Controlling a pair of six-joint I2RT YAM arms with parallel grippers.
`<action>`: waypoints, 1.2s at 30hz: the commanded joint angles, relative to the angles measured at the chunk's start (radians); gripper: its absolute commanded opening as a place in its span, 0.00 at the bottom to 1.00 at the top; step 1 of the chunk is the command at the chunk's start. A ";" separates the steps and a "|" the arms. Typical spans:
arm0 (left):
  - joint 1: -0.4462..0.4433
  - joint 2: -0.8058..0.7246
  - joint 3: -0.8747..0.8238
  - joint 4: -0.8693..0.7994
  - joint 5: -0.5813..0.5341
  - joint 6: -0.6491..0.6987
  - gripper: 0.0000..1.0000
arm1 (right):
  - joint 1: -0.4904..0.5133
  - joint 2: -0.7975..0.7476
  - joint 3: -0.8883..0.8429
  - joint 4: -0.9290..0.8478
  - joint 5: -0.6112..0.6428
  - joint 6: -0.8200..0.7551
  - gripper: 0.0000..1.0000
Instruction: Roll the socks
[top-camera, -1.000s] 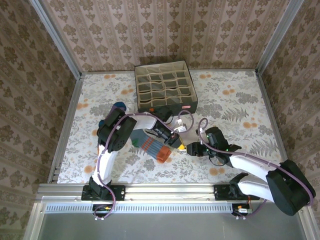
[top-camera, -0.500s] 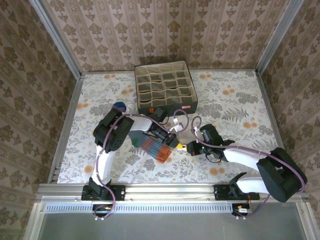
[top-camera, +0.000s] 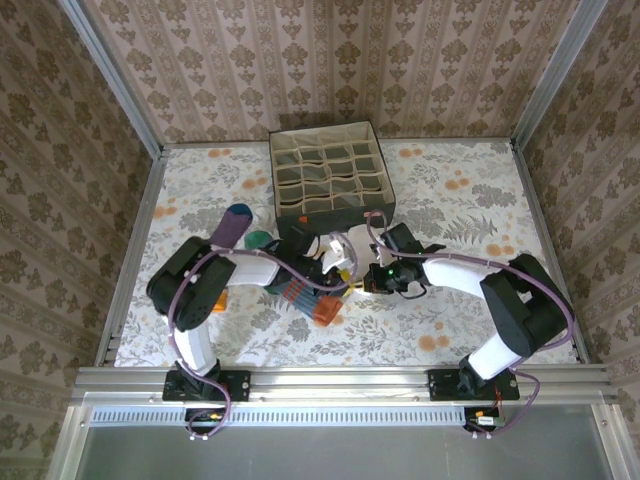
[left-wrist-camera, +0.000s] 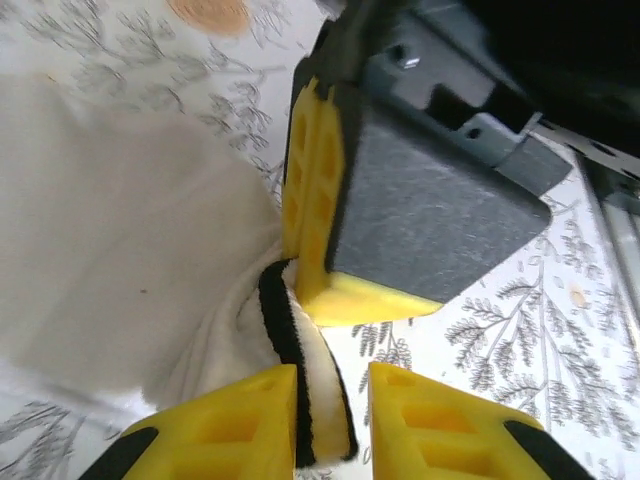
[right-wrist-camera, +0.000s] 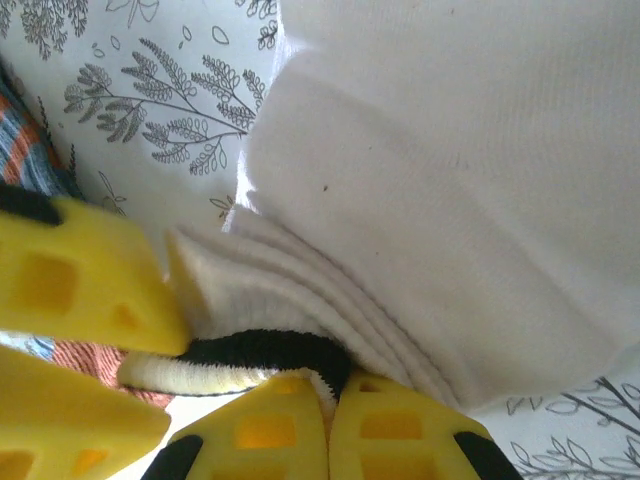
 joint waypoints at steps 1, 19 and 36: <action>-0.031 -0.075 -0.080 0.183 -0.146 0.092 0.38 | -0.017 0.081 0.003 -0.180 0.066 0.027 0.00; -0.039 0.061 0.042 0.123 -0.062 0.011 0.41 | -0.030 0.095 -0.011 -0.145 0.004 0.030 0.00; -0.037 0.115 0.051 -0.029 0.023 0.047 0.16 | -0.070 0.013 -0.072 -0.114 -0.093 0.026 0.00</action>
